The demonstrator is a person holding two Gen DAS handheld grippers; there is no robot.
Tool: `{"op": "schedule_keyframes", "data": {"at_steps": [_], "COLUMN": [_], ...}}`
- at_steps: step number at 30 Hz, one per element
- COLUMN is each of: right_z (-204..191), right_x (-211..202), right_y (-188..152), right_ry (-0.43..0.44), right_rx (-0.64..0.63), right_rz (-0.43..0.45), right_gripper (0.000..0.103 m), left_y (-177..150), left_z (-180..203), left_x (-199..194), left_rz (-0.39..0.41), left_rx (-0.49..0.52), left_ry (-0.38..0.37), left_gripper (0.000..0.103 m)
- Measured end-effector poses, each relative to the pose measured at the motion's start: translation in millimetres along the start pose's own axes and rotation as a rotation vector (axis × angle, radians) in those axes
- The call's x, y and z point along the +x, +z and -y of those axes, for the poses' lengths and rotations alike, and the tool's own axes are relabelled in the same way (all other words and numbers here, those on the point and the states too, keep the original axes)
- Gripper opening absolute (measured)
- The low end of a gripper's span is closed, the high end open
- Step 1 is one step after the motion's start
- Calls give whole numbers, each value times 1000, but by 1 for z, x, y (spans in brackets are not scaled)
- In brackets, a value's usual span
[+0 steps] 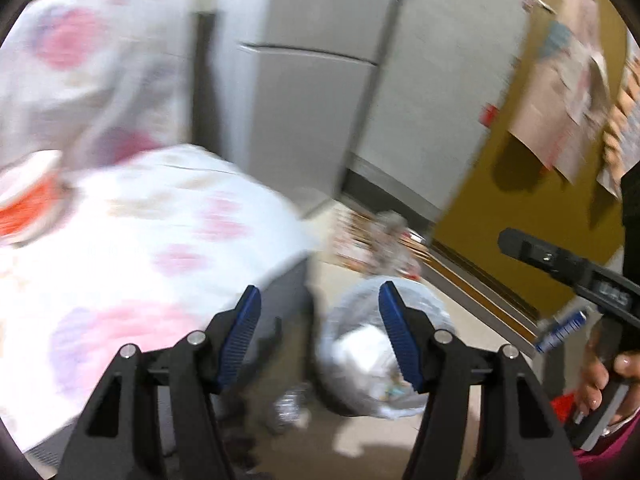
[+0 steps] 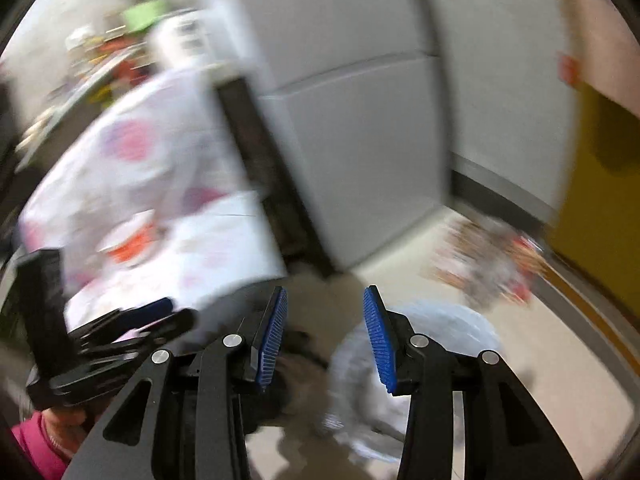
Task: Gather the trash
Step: 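Move both grippers back over the chair seat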
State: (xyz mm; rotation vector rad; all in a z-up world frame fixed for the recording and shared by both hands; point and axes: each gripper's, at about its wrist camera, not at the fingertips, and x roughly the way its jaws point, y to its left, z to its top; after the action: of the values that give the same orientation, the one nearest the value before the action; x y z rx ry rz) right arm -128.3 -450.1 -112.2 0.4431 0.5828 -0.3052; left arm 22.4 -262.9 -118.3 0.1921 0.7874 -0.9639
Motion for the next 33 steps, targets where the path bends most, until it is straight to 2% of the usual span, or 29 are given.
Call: {"op": "schedule_keyframes", "data": {"at_steps": [4,7,9,11,17,22,26,33], "right_z": [-83,-139,-179,-216,-289,-323,-335,-334], "right_x": [22,47,65,75,102,117,118,111], "right_y": [21,30,31,26,7,-2,-5,-1], "right_ry": [140,257,303,351,423,445,459,449], "right_rx": [-148,-204,-265,-328,-435,-486,-513,-523], "right_rz": [-14,-61,-102,-122,-183,-218,-227,-208], "right_gripper": [43,43,43,43,46,48,51,53], "left_y": [-6,-15,-25,-35,-68,-85,-93,-94], "left_z": [-54,-94,-124,-144,-203,-220,-222,-220], "left_x": [-63,-104,-135,-155,-216,-247,-258,-254], "left_rz": [78,107,129,138,137,142,157,157], "left_rx": [-70,-151,-215,-266,-409,-467,-508,-499], "left_ry": [191,319,416,473,653,735,749,737], "left_gripper": [60,60,60,60,60,60,60,60]}}
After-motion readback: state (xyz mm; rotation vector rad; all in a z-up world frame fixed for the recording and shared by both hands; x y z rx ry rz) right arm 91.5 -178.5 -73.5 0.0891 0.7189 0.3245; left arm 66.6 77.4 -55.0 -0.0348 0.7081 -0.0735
